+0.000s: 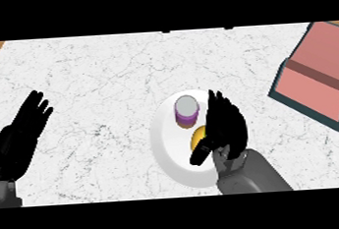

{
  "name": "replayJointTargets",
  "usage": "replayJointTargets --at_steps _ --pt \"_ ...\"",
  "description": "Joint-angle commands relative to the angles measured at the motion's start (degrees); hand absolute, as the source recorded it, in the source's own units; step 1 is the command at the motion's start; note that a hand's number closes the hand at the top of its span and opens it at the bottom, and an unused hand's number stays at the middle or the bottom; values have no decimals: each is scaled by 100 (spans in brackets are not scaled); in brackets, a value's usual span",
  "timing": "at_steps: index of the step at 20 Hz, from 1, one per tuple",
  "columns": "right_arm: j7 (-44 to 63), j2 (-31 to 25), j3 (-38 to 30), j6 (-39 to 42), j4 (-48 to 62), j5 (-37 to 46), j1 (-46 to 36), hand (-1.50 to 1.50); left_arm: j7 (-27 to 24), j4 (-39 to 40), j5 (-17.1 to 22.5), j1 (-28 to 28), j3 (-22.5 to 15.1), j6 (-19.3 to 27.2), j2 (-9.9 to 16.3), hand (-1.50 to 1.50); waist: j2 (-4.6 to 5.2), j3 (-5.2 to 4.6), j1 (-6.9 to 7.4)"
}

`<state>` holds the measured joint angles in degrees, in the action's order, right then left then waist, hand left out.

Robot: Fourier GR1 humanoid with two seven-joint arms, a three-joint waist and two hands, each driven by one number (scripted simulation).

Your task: Pick the lemon from the plate and place it in the cardboard box

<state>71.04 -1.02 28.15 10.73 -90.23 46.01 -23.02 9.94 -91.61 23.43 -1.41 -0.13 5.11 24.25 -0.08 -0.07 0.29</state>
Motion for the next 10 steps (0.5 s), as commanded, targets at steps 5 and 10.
replayJointTargets --at_steps 5,10 --pt "1303 97 134 169 283 -242 -146 -150 250 -133 -96 -76 16 45 -11 0 2 5 5" --pt "1296 97 -23 385 101 -279 -24 -150 346 -397 -121 43 19 134 -108 0 -18 6 -16"
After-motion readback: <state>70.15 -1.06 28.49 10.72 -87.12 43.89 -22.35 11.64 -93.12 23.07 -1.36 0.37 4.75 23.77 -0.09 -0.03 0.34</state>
